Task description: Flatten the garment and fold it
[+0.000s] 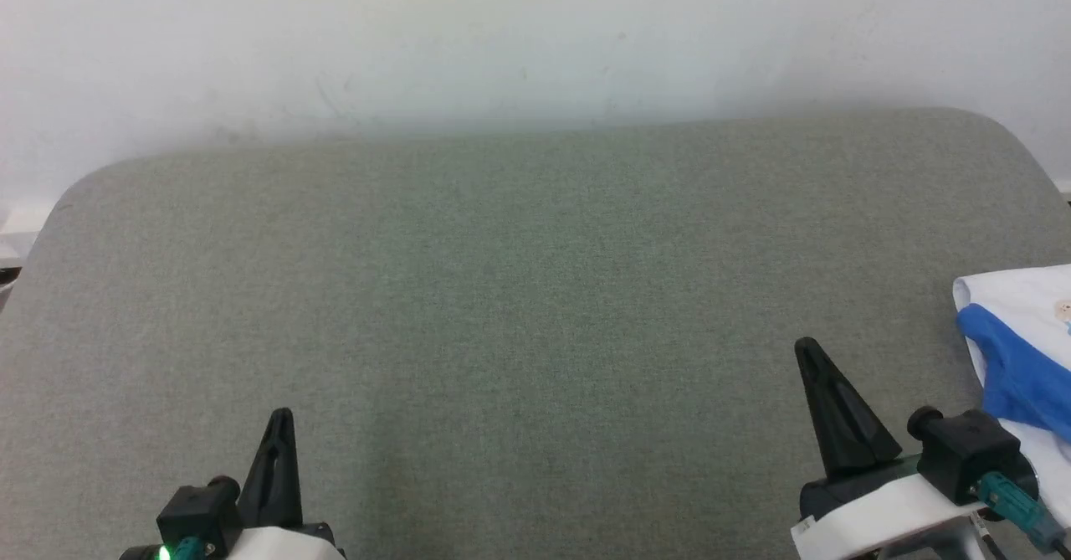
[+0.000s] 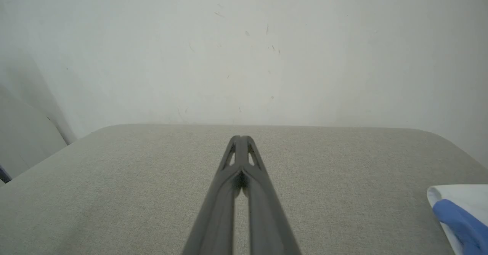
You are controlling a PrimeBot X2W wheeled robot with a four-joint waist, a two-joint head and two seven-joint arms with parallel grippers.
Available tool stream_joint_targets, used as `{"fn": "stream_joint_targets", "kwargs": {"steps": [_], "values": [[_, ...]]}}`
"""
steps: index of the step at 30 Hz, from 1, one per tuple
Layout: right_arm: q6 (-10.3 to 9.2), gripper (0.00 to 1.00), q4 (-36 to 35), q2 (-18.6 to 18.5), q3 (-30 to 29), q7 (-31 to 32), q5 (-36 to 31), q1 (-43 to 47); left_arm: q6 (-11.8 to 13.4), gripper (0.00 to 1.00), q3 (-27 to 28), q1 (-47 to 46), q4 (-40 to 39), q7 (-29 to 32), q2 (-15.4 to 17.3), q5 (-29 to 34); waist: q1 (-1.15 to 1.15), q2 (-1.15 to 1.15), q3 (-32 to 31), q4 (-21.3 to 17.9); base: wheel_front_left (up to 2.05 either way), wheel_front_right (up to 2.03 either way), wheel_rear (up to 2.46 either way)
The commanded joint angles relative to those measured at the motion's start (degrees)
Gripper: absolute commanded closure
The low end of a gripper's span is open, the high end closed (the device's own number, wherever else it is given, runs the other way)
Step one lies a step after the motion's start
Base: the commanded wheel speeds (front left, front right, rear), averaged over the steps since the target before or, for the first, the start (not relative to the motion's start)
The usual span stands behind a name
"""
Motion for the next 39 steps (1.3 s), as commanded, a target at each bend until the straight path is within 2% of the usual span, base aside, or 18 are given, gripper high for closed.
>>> {"fn": "stream_joint_targets", "kwargs": {"steps": [1, 39], "values": [[0.00, 1.00, 0.2, 0.0, -0.2, 0.2, -0.3, -0.2, 0.0, 1.00, -0.1, -0.2, -0.2, 0.3, -0.1, 0.3, 0.00, 0.00, 0.0, 0.1, 0.00, 0.00, 0.00], [-0.04, 1.00, 2.1, 0.3, -1.8, 1.9, -3.6, -2.0, 0.2, 1.00, -0.8, -2.0, -2.6, 4.7, -0.7, 3.2, 0.00, 0.00, 0.4, 1.4, 0.00, 0.00, 0.00]]}}
